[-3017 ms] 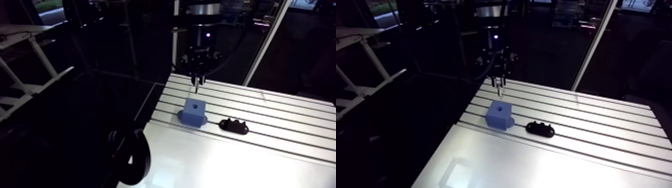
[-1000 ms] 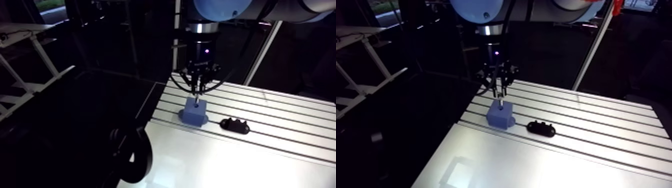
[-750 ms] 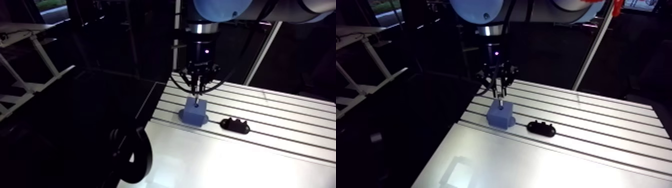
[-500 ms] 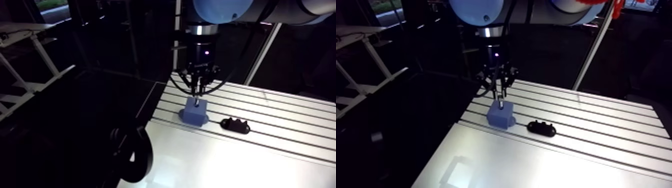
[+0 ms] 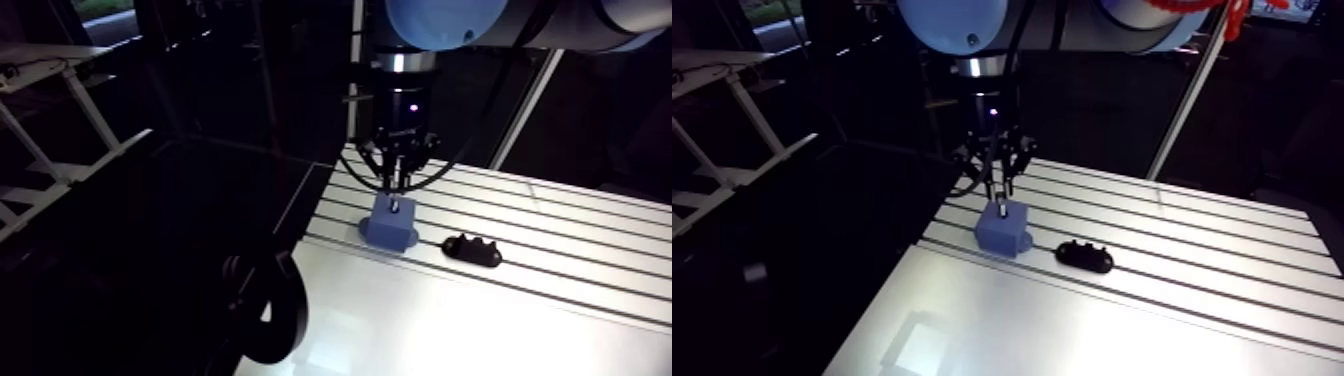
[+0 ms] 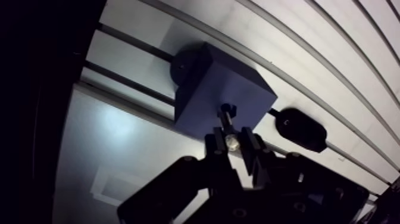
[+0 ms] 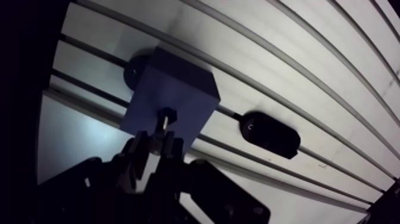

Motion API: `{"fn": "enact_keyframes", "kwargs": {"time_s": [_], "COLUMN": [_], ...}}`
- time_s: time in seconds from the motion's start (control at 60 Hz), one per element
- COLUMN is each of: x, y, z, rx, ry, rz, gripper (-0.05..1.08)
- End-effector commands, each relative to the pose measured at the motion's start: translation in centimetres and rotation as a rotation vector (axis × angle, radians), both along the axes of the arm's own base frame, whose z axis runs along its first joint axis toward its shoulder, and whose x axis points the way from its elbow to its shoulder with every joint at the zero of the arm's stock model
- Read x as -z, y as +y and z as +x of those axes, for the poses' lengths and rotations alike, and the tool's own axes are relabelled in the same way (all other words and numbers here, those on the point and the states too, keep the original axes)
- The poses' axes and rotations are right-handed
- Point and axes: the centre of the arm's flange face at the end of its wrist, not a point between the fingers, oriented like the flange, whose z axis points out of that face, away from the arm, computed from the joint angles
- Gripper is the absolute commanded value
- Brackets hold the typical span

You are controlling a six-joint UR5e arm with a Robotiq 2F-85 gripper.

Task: Pick up the M10 bolt and insert it into the hex recess until seated.

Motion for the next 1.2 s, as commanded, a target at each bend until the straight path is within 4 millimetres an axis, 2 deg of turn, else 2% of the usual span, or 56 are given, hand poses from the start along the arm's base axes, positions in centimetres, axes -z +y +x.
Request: {"fn": "enact_keyframes", "kwargs": {"time_s": [0.017, 1.2], "x": [0.12, 0.41], "y": [-0.03, 0.12], "z": [0.09, -0.57], "rx": [0.001, -0.005], "ry": [-0.002, 0.02], "rz": [0.001, -0.008], "gripper": [1.08, 1.08]}}
